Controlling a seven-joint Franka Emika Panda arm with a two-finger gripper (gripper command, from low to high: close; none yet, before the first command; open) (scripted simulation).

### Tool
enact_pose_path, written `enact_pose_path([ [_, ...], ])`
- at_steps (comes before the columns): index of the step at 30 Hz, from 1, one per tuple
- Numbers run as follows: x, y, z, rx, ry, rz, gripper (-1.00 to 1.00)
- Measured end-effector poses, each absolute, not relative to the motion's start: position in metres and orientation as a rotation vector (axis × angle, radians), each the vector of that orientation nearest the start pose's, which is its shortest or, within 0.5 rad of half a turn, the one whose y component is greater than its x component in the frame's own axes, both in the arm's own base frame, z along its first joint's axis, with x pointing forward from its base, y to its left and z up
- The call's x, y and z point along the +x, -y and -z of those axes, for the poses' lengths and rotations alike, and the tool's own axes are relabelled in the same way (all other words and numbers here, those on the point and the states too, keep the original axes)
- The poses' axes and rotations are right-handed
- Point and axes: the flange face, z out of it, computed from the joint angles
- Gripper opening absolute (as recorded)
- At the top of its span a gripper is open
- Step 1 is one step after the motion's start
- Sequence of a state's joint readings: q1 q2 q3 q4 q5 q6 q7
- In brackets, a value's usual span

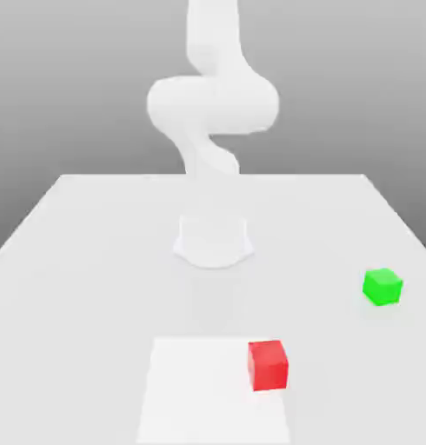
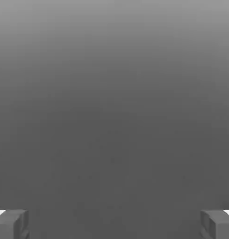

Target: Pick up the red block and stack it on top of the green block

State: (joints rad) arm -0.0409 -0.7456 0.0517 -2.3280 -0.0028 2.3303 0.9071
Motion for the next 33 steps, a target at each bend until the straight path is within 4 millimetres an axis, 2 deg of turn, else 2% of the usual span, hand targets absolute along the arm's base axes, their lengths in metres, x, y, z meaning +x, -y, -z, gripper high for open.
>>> enact_pose_path([
  [4,0.401,-0.025,-0.626,-2.377,-1.378,0.867,0.00],
  [8,0.425,-0.034,-0.570,-2.317,-1.584,0.769,0.00],
  [16,0.451,-0.045,-0.454,-2.141,-1.978,0.568,0.00],
  [24,0.445,-0.054,-0.345,-1.895,-2.340,0.358,0.00],
  [33,0.409,-0.072,-0.242,-1.545,-2.695,0.106,0.00],
])
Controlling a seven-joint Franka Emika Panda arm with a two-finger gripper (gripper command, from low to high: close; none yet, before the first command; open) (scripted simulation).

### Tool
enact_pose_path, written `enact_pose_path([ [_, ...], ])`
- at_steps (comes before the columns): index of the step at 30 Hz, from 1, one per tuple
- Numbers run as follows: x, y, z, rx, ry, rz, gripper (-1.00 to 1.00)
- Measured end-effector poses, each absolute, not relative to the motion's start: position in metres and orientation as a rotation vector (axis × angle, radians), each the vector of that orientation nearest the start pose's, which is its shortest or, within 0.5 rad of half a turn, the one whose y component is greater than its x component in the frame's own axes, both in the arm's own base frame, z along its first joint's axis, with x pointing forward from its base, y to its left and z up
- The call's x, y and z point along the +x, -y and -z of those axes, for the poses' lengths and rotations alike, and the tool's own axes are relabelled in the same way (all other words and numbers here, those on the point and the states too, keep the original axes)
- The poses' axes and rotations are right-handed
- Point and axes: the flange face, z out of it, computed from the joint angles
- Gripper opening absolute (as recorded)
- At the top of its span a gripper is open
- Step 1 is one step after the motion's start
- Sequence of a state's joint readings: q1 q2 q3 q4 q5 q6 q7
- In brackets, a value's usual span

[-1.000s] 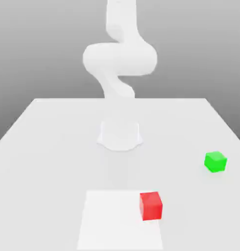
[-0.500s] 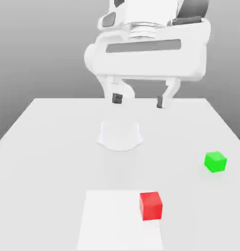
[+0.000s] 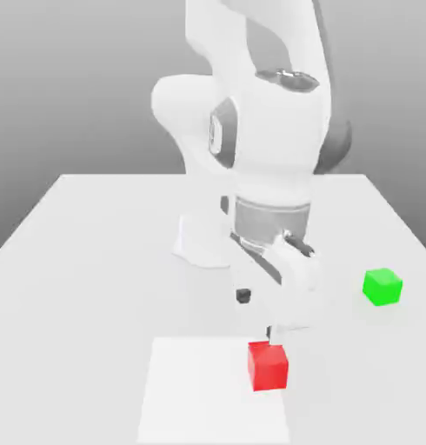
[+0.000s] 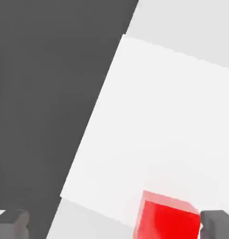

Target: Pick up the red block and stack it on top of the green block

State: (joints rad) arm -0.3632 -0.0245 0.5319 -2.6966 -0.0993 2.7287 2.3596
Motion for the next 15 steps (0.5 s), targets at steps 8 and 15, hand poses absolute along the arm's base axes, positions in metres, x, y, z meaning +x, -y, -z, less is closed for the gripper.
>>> enact_pose_path([
  [8,0.393,-0.082,-0.188,-1.368,-2.817,-0.001,0.00],
  [15,0.390,-0.081,-0.147,-1.373,-2.822,-0.001,-1.00],
])
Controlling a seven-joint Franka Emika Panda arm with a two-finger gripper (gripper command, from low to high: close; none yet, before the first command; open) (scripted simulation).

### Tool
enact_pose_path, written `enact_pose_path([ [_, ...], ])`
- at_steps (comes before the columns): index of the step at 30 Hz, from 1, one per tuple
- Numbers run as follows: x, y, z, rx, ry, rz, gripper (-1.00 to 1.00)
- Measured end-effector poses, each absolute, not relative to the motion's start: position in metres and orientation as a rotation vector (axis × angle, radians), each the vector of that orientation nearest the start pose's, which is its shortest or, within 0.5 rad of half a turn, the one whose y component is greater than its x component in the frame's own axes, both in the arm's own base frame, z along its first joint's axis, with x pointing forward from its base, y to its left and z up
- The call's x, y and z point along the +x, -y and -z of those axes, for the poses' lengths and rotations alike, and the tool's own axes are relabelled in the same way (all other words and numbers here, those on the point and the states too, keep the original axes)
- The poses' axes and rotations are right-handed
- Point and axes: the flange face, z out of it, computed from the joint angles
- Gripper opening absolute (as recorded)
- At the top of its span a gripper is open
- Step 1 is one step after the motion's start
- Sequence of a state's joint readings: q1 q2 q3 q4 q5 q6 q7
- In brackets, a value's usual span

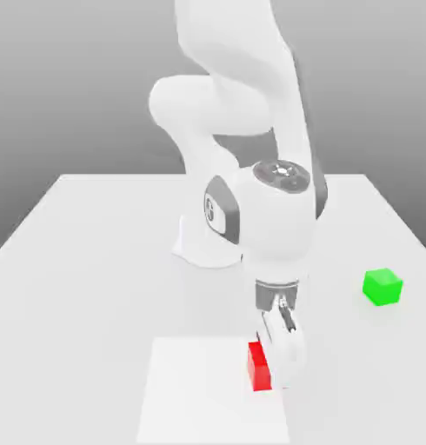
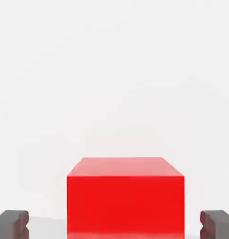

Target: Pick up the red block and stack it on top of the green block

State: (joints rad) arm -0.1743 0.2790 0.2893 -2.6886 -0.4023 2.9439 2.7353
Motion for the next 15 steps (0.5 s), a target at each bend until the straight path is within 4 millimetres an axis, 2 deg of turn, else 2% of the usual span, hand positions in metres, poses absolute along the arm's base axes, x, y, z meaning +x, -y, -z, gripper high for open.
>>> enact_pose_path([
  [6,0.390,-0.081,-0.146,-1.373,-2.821,-0.001,-1.00],
  [15,0.392,-0.082,-0.200,-1.370,-2.818,0.001,-1.00],
])
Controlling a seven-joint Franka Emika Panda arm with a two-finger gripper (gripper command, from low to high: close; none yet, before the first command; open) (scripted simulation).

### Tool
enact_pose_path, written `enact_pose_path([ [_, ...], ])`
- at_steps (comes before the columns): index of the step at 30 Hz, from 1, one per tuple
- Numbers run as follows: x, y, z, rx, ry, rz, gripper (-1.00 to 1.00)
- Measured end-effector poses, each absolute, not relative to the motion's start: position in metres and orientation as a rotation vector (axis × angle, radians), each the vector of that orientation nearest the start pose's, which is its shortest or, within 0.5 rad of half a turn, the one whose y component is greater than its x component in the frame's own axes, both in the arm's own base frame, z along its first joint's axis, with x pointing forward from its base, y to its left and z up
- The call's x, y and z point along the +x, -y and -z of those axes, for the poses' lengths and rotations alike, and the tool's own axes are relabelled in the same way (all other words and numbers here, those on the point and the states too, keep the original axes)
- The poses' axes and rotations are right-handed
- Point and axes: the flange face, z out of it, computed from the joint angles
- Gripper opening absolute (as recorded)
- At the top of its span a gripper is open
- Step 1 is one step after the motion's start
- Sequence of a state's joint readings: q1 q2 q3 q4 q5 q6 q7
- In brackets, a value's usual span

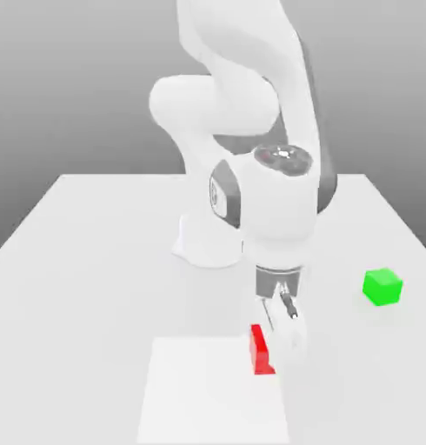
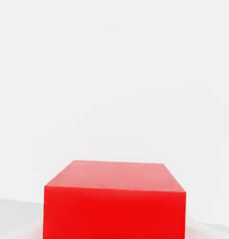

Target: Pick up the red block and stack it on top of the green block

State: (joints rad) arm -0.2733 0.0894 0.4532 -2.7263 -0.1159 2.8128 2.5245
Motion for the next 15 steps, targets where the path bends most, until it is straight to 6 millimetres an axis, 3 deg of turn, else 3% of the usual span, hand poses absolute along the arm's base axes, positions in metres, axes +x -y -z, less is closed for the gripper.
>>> enact_pose_path([
  [2,0.387,-0.093,-0.209,-1.405,-2.805,0.002,-1.00],
  [6,0.364,-0.156,-0.229,-1.543,-2.728,0.009,-1.00],
  [11,0.321,-0.223,-0.245,-1.675,-2.645,0.010,-1.00],
  [15,0.271,-0.273,-0.251,-1.804,-2.560,0.008,-1.00],
])
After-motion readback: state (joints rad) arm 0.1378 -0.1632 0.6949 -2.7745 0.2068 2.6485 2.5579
